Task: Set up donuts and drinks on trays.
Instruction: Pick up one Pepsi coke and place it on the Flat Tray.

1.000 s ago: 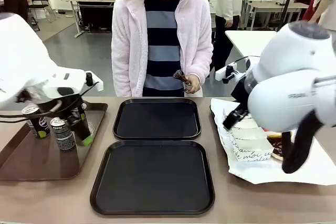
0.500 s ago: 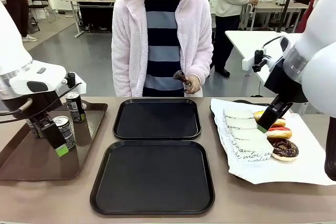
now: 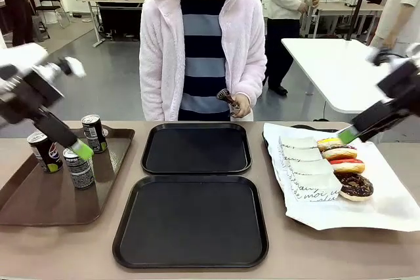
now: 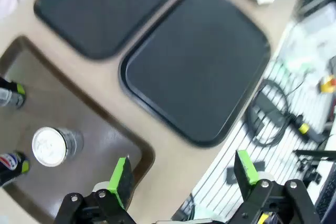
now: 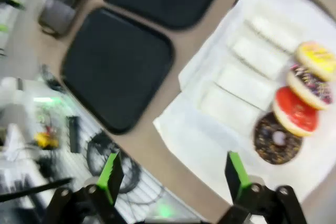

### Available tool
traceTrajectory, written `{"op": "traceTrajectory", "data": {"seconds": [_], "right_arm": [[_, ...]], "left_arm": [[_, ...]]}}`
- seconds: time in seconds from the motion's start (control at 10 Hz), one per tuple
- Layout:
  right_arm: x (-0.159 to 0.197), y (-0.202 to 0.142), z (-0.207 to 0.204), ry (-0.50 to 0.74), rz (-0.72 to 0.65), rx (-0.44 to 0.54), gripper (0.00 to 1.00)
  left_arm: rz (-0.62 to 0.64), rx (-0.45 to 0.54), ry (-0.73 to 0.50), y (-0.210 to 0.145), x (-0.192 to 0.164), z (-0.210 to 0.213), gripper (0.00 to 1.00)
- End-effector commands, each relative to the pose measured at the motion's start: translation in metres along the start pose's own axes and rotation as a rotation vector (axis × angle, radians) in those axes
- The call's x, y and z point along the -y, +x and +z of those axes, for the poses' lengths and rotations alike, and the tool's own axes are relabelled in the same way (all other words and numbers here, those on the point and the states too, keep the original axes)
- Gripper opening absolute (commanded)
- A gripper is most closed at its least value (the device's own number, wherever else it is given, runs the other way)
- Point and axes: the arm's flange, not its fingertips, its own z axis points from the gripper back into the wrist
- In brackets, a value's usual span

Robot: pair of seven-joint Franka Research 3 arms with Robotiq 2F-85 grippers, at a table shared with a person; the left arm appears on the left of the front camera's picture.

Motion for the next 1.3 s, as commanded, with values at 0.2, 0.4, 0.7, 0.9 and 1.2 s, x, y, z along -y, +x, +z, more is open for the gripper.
{"op": "traceTrajectory", "data": {"seconds": [0.2, 0.4, 0.7, 0.9, 1.2], "right_arm": [[0.102, -0.027, 0.06, 0.503, -0.511, 0.258, 1.0], [0.15, -0.066, 0.083, 0.547, -0.61, 0.315, 1.0], [0.201, -0.105, 0.082, 0.537, -0.734, 0.291, 1.0], [0.217, -0.123, 0.085, 0.522, -0.783, 0.292, 1.0], [0.22, -0.132, 0.079, 0.502, -0.815, 0.278, 1.0]], "left_arm": [[0.114, 0.465, -0.569, -0.069, -0.056, 0.042, 1.0], [0.256, 0.565, -0.509, -0.108, -0.092, 0.067, 1.0], [0.388, 0.645, -0.487, -0.156, -0.125, 0.086, 1.0], [0.459, 0.642, -0.459, -0.177, -0.133, 0.093, 1.0], [0.489, 0.63, -0.457, -0.187, -0.141, 0.095, 1.0]]}}
